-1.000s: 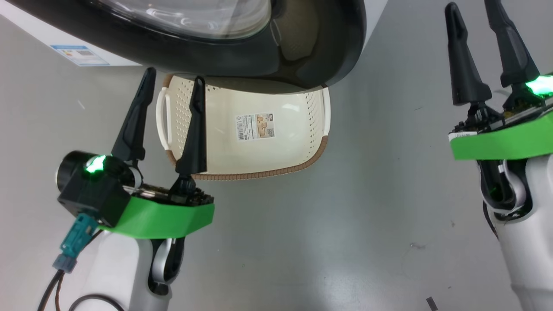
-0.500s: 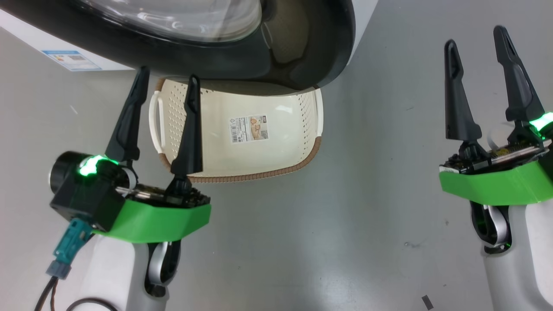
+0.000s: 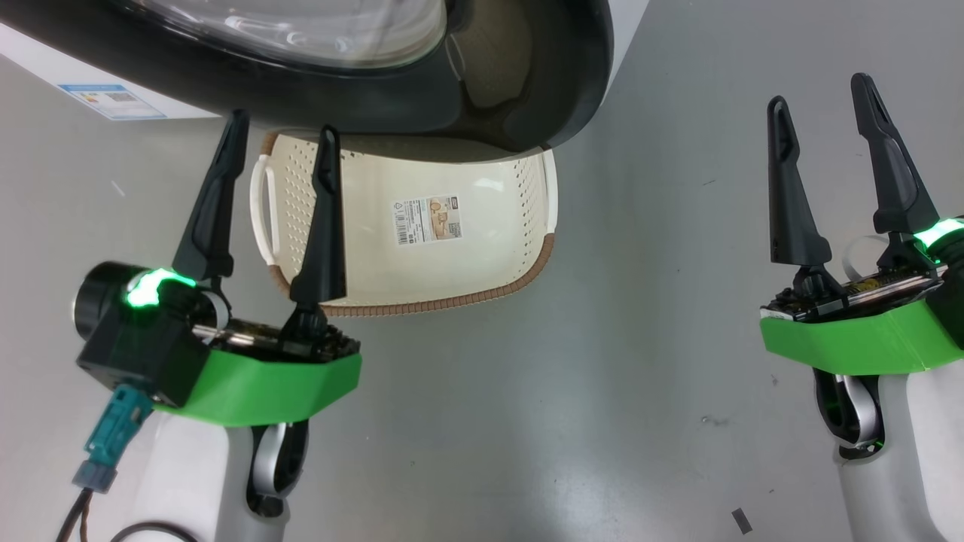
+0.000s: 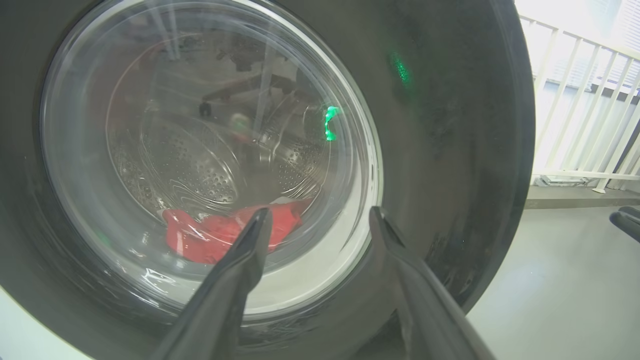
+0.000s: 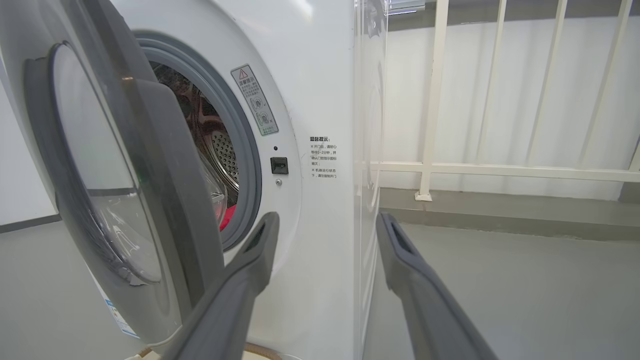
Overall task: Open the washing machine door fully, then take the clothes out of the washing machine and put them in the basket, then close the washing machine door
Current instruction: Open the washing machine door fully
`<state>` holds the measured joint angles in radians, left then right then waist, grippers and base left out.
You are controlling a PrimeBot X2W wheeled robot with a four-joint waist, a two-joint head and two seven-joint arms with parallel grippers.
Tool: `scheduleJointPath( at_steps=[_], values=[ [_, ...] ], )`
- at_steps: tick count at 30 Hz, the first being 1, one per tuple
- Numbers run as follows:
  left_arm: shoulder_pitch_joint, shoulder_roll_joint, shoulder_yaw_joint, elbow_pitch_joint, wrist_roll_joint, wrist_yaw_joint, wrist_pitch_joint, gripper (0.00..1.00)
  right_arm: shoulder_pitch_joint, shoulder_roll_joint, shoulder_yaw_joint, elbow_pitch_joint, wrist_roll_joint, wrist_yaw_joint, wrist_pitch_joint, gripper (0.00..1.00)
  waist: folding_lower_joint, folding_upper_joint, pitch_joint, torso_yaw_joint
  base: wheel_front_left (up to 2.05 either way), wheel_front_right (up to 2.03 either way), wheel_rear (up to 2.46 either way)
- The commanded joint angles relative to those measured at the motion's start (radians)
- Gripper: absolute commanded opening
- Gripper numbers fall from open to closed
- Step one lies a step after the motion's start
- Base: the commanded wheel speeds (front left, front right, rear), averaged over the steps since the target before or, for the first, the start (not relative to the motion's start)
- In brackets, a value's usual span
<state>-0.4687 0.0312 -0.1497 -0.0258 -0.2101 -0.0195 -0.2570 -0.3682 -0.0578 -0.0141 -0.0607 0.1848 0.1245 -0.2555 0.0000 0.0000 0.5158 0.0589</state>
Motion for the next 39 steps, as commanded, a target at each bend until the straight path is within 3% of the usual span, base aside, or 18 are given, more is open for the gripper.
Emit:
scheduleJointPath(
  at_steps=[1, 12, 13, 15, 27, 39],
  values=[
    [0.021, 0.019, 0.033, -0.031, 0.007, -0.006, -0.005, 1.0, 0.019, 0.007, 0.027, -0.026, 0.015, 0.006, -0.006, 1.0, 0.0, 0.0, 0.0, 0.0, 0.0, 0.0, 0.0],
    [0.022, 0.019, 0.035, -0.034, 0.006, -0.004, -0.005, 1.0, 0.017, 0.007, 0.032, -0.024, 0.02, 0.006, -0.006, 1.0, 0.0, 0.0, 0.0, 0.007, 0.0, 0.0, 0.0],
    [0.022, 0.019, 0.034, -0.034, 0.005, -0.004, -0.005, 1.0, 0.016, 0.007, 0.032, -0.022, 0.02, 0.006, -0.006, 0.95, 0.0, 0.0, 0.0, 0.009, 0.0, 0.0, 0.0],
    [0.023, 0.019, 0.032, -0.036, 0.004, -0.002, -0.005, 1.0, 0.014, 0.007, 0.037, -0.017, 0.02, 0.006, -0.006, 0.0, 0.0, 0.0, 0.0, 0.013, 0.0, 0.0, 0.0],
    [0.025, 0.019, 0.02, -0.043, -0.011, 0.004, -0.005, 1.0, -0.073, 0.008, 0.069, 0.0, 0.177, 0.006, 0.097, 0.0, 0.0, 0.0, 0.003, 0.046, 0.0, 0.0, 0.0],
    [0.022, 0.019, 0.005, -0.043, -0.02, 0.008, -0.005, 1.0, -0.24, -0.02, 0.091, 0.014, 0.565, 0.006, 0.36, 0.0, 0.0, 0.0, 0.017, 0.072, 0.0, 0.0, 0.0]
  ],
)
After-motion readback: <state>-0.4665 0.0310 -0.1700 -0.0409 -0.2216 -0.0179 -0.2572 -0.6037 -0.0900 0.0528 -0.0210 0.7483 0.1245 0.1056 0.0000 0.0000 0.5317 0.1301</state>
